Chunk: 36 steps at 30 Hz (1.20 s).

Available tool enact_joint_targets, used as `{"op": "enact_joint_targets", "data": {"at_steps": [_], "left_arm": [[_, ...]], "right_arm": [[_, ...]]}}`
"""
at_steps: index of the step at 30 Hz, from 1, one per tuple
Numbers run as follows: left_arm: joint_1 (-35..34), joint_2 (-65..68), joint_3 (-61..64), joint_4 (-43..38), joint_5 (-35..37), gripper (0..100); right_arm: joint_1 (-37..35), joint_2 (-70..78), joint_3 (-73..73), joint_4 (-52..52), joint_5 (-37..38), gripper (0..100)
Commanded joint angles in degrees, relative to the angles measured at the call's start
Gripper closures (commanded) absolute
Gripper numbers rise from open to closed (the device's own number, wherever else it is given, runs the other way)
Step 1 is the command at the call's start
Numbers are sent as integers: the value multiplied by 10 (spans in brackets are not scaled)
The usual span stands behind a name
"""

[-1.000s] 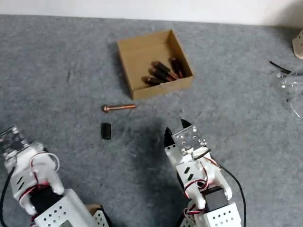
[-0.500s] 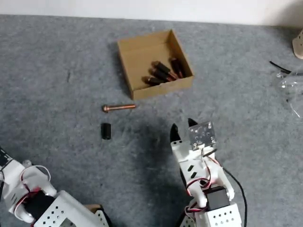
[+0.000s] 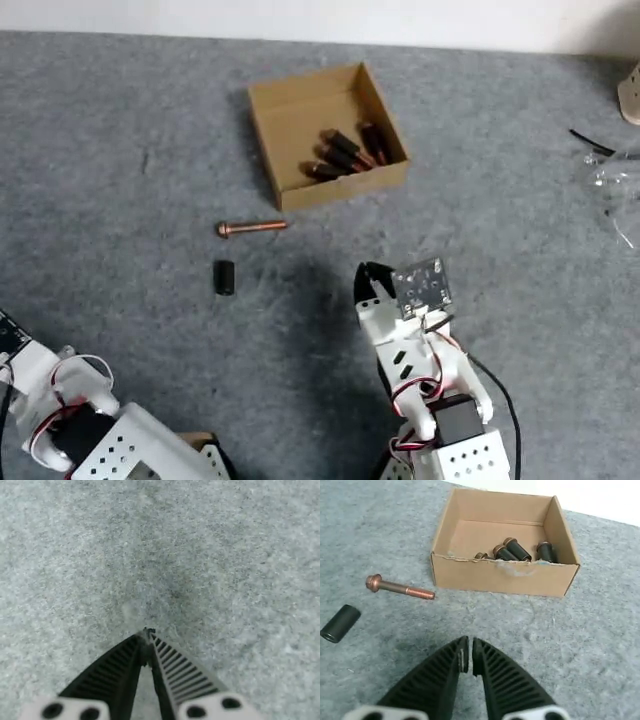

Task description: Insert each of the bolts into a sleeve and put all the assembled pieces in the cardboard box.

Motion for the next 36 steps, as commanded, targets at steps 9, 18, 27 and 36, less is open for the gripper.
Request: {"op": "enact_joint_targets", "data": {"at_steps": [9,18,27,36], "left_arm": [[-2,-2,12,4,1,993],[0,-6,12,18,2,993],[0,-6,12,16,3,993],[-5,-6,11,16,-101,991]], "right_arm": [[-8,-3,59,58,-5,993],[-9,-2,59,156,-5,992],[4,-7,59,211,-5,992],[114,-7,55,156,-4,992]]}}
